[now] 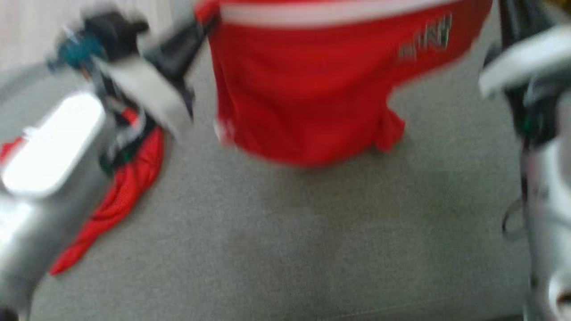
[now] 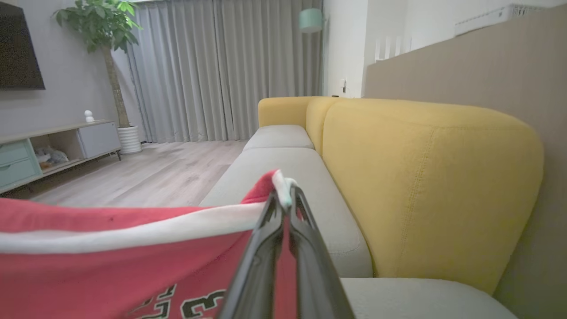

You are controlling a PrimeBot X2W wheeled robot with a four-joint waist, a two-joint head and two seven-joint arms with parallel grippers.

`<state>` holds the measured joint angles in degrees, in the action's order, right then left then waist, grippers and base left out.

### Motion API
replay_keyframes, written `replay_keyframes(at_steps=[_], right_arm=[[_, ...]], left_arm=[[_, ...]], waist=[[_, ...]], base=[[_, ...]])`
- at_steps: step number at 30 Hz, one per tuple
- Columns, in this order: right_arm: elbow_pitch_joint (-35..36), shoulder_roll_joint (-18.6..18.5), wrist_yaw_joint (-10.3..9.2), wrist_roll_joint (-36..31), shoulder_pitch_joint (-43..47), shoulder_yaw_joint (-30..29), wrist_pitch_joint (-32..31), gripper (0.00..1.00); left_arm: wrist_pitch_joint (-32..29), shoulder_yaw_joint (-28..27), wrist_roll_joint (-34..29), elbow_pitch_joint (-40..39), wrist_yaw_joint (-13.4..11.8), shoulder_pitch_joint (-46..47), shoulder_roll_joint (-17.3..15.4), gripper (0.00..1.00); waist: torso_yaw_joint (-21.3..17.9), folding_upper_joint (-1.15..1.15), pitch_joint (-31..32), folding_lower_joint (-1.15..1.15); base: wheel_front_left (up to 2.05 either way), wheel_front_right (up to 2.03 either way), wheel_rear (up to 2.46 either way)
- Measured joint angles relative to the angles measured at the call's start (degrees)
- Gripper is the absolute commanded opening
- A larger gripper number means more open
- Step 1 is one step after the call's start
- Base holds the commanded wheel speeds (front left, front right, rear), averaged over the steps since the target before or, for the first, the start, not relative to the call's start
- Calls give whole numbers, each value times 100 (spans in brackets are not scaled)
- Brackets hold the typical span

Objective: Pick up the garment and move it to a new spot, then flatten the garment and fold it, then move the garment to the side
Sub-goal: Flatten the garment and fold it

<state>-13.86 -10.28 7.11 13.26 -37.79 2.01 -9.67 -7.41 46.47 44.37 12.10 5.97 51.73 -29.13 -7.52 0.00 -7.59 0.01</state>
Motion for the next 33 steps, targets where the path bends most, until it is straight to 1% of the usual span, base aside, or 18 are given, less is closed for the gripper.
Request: replay_keyframes(at_steps=[3,6,10,13,15,18,20,23,26,30,33], right_arm=[[-769,56,0,171,-1059,24,35,0],[-1611,102,0,212,-2205,112,447,0],[-2689,213,0,44,-3464,97,1291,0],[-3428,247,0,-90,-3927,62,1757,0],[-3883,241,0,-166,-3975,77,1901,0],[-4530,204,0,-205,-3838,165,1931,0],[-4851,199,0,-24,-3697,241,1860,0],[-5167,83,0,140,-3376,644,1593,0],[-5375,-181,0,293,-3022,1111,1163,0],[-5397,-389,0,652,-2445,1752,573,0],[-5197,-631,1,1070,-2051,2156,165,0]], left_arm=[[-36,-94,-86,563,4,814,172,0],[92,-304,-240,1296,5,1680,383,0],[690,-631,-412,2187,5,2736,666,0],[1105,-719,-482,2684,10,3171,924,0],[1287,-690,-483,2967,67,3194,1106,0],[1384,-490,-322,3244,118,2918,1348,0],[1477,-249,-254,3257,129,2611,1382,0],[1475,271,-76,3066,160,1996,1329,0],[1456,804,144,2730,162,1301,1182,0],[1454,1403,405,2273,162,498,879,0],[1456,1719,487,1994,162,69,751,0]], waist=[[-53,0,-357,0],[-132,0,-717,1],[-253,0,-1131,2],[-319,0,-1345,1],[-330,0,-1425,1],[-275,0,-1427,0],[-245,0,-1403,-2],[-229,0,-1327,-2],[-200,0,-1245,-1],[-183,0,-1081,-2],[-169,0,-915,-2]], base=[[0,0,0],[0,0,0],[0,0,0],[0,0,0],[0,0,0],[0,0,0],[0,0,0],[0,0,0],[0,0,0],[0,0,0],[0,0,0]])
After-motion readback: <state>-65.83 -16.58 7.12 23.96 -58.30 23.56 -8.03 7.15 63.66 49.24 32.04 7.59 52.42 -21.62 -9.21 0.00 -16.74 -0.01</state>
